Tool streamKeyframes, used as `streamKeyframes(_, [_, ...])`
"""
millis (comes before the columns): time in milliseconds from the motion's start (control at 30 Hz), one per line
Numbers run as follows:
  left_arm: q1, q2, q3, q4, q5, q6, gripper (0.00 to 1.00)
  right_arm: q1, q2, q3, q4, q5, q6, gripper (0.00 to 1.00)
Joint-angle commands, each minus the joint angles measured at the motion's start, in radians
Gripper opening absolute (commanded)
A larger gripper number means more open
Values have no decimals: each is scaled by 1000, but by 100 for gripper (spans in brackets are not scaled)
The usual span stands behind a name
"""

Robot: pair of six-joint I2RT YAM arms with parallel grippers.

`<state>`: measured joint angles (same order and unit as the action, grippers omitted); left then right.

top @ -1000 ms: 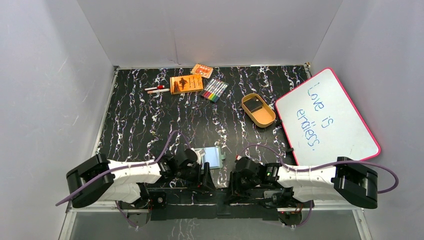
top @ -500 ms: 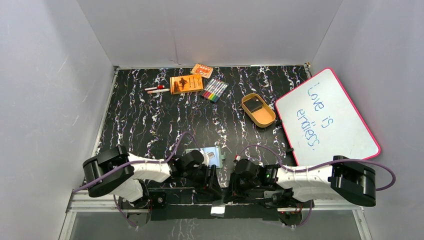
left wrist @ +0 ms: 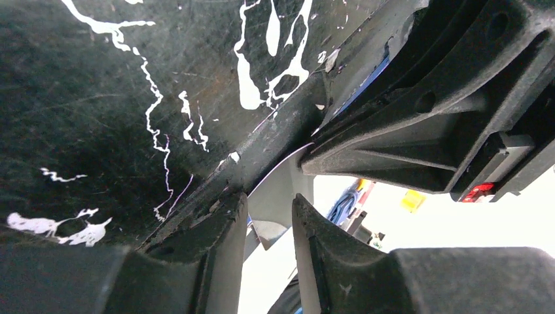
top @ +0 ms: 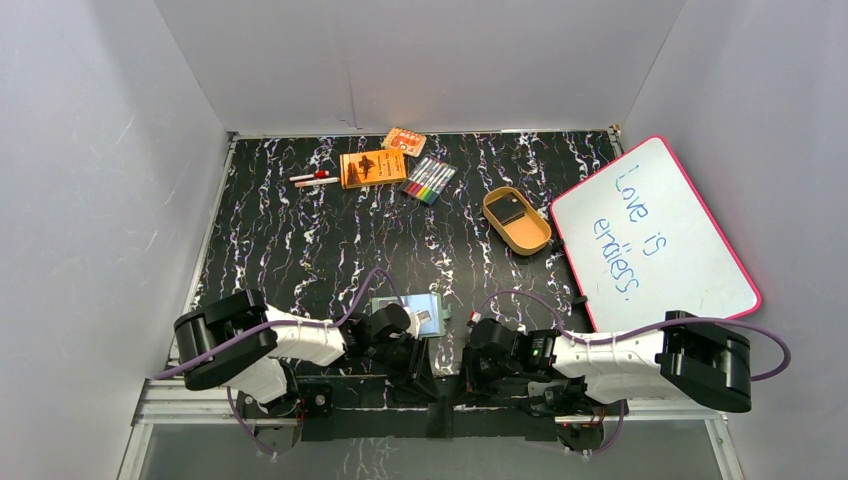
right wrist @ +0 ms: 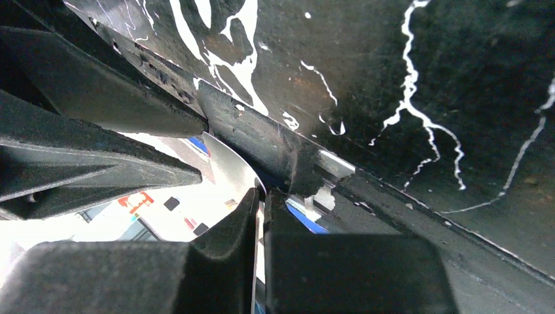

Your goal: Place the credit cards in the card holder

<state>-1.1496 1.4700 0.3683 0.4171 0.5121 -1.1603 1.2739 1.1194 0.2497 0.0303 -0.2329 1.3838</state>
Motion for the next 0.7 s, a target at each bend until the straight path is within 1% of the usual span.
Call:
streamKeyframes(0, [-13,-3,-2,-20,-7,9,29,4,-7,5,71,30,4,6])
streamKeyframes(100, [-13,-15,2,-45,-19,18,29,4,-32,5,68,35,0,0])
streamKeyframes(233, [-13,-57,21,-109,-50,38,29,4,-126,10,30,56,4,0])
streamKeyframes(333, [-11,-119,49,-182,-90,60,29,4,-213,25,-13,69,-3,0])
streamKeyframes(433, [-1,-207,81,-252,-141,74,31,4,-279,62,-95,87,-22,0])
streamKeyframes(500, [16,-289,99,-302,-183,81,32,4,-310,98,-164,122,-38,0])
streamKeyframes(567, [34,-369,119,-357,-225,87,34,4,-334,134,-198,149,-62,0])
streamKeyframes(633, [48,-457,145,-426,-291,96,38,2,-344,176,-218,187,-106,0])
streamKeyframes(667, [52,-503,161,-479,-336,107,42,2,-341,219,-228,213,-138,0])
